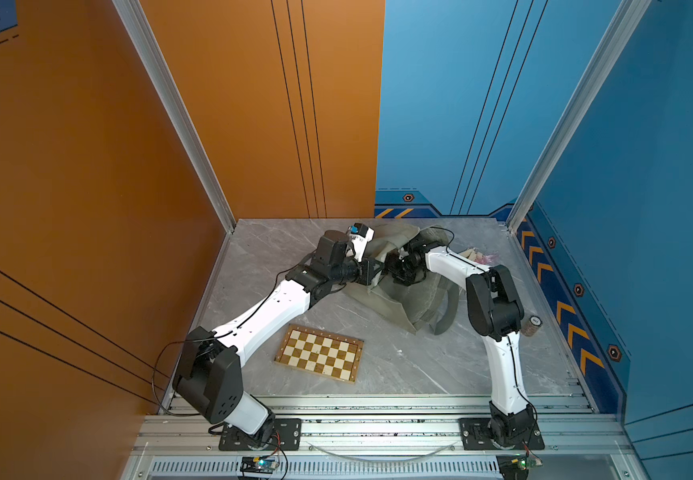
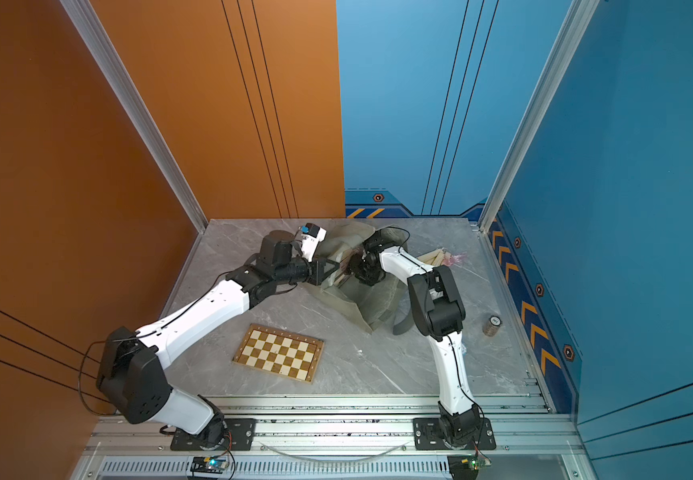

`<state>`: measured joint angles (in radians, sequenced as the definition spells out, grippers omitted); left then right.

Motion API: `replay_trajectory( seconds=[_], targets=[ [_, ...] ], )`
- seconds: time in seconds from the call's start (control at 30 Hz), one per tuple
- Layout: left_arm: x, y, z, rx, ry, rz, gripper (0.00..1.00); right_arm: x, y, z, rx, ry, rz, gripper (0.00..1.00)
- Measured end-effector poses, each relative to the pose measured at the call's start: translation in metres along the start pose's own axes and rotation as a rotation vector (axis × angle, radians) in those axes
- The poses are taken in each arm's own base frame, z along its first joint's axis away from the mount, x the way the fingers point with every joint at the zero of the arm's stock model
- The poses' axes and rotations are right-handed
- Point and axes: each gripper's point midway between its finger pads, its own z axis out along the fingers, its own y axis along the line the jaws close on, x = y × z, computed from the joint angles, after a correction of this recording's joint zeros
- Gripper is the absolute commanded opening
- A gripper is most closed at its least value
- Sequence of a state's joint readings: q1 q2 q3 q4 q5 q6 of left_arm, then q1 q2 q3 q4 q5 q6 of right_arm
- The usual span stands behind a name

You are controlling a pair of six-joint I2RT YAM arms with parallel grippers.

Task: Take out the folding fans from the tote bags
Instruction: Pick up the folding fan from the canvas bag.

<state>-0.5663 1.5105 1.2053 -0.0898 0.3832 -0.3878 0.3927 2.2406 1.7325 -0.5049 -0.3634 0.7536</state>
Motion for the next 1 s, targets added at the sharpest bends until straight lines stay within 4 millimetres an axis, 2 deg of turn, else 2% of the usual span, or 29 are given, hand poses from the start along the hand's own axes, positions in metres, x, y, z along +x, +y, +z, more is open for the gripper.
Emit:
replay_trajectory(
  seconds=[0.33, 0.6, 0.87, 1.0],
  targets=[
    [0.009, 0.012, -0.02, -0.082, -0.063, -0.023, 0.0, -0.003, 0.014, 0.006, -0.072, -0.02, -0.008, 0.55],
    [0.012, 0.018, -0.02, -0.108, -0.065, -0.042, 0.0, -0.01, 0.023, 0.007, -0.131, -0.045, 0.015, 0.51],
    [0.03, 0.015, -0.019, -0.141, -0.055, -0.034, 0.0, -0.022, 0.038, 0.008, -0.216, -0.085, 0.034, 0.52],
    [0.031, 0.015, -0.019, -0.16, -0.056, -0.029, 0.0, -0.025, 0.04, 0.012, -0.288, -0.101, 0.06, 0.52]
  ],
)
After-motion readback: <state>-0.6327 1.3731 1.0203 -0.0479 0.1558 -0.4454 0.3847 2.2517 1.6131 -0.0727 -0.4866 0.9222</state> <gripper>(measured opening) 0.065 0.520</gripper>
